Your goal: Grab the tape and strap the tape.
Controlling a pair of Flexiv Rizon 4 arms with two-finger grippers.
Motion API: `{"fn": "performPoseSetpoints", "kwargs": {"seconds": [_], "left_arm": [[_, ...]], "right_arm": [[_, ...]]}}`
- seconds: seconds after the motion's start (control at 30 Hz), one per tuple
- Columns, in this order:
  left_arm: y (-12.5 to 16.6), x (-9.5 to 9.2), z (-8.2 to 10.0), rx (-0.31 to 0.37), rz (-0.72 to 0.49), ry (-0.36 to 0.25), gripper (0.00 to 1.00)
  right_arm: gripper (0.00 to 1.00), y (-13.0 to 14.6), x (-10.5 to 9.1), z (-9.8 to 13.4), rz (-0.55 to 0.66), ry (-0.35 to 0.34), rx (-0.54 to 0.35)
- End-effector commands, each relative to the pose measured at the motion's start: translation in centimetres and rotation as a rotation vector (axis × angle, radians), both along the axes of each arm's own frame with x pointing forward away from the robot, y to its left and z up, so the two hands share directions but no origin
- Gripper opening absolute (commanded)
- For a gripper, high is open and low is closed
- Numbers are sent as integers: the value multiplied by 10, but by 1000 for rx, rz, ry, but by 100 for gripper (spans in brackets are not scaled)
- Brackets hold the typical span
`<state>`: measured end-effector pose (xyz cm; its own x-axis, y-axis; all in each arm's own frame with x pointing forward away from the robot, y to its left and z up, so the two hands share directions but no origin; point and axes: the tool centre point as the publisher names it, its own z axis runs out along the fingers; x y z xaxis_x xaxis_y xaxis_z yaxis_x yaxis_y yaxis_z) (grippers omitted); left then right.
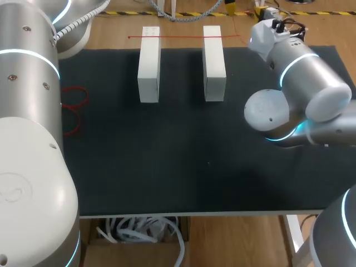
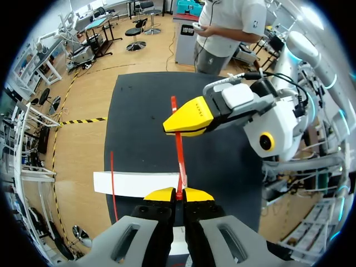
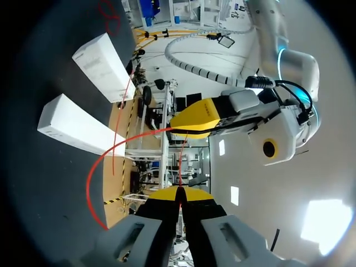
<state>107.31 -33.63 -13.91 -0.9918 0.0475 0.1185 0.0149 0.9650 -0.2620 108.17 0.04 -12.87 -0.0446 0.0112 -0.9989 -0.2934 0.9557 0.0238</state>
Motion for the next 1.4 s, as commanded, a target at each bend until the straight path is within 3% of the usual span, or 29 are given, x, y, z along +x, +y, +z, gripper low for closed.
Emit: {"fn": "performPoseSetpoints", "kwargs": {"seconds": [0.03,0.57,1.4], "left_arm": [[-1,1,2,7,1,5,0],[-1,1,2,7,1,5,0],[-1,1,2,7,1,5,0]], "right_arm": [[0,-6,1,5,8,8,-20],[0,3,8,-1,11,-28,-128],[0,17,4,-2,33,-38,-126]]}}
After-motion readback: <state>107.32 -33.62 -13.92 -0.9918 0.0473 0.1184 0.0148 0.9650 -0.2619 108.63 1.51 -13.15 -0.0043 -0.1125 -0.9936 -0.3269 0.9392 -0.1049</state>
